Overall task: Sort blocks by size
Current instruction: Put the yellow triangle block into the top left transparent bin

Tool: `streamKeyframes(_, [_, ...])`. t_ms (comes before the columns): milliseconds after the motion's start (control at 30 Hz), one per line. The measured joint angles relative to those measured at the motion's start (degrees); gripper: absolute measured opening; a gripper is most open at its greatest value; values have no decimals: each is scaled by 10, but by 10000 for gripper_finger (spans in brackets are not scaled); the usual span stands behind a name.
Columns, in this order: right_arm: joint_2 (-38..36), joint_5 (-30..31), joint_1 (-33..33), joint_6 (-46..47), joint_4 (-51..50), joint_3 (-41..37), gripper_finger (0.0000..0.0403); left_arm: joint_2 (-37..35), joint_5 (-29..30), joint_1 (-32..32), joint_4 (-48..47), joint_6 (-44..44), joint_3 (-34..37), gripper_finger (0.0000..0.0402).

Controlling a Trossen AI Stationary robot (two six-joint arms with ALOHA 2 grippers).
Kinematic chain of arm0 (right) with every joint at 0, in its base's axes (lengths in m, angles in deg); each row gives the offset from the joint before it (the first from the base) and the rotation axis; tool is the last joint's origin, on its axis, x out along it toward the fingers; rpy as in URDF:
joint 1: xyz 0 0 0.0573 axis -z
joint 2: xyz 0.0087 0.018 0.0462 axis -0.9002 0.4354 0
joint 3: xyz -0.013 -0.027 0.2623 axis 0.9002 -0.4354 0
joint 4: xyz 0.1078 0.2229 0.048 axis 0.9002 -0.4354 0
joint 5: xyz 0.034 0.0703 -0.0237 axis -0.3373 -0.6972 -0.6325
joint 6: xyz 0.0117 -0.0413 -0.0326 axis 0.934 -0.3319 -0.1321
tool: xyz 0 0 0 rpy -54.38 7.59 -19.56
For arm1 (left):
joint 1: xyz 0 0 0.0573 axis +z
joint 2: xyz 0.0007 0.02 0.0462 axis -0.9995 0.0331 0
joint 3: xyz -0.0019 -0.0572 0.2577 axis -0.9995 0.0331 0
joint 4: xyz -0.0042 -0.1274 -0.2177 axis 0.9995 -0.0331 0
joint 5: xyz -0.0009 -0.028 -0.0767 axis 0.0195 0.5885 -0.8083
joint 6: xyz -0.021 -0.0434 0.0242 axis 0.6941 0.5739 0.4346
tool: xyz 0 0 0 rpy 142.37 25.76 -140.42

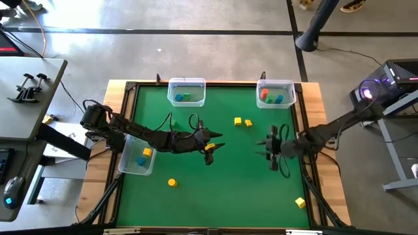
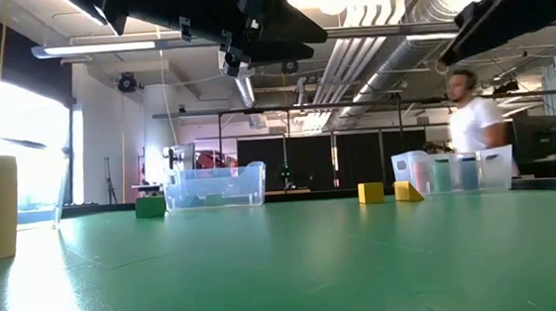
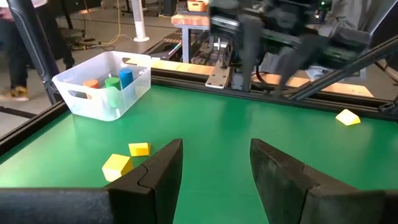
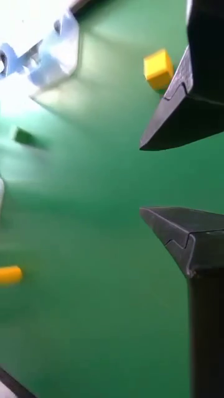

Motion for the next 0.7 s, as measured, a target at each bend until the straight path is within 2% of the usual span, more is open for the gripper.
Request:
streamKeyframes(167, [48,11,-71,83,-86,41,153,0,0,0,0,0,0,172])
streamKeyframes(300, [91,-28,-109,154,-165,75,153,0,0,0,0,0,0,172])
streamKeyframes(433, [118,-133,-115,254,-177,66,154,0,0,0,0,0,0,172])
streamKeyframes(567, [151,-281,-108,377,-189,47,154,0,0,0,-1,-1,0,172])
streamKeyframes(700, [198,-425,-116,463,-156,22,166,0,0,0,-1,-9,0,172])
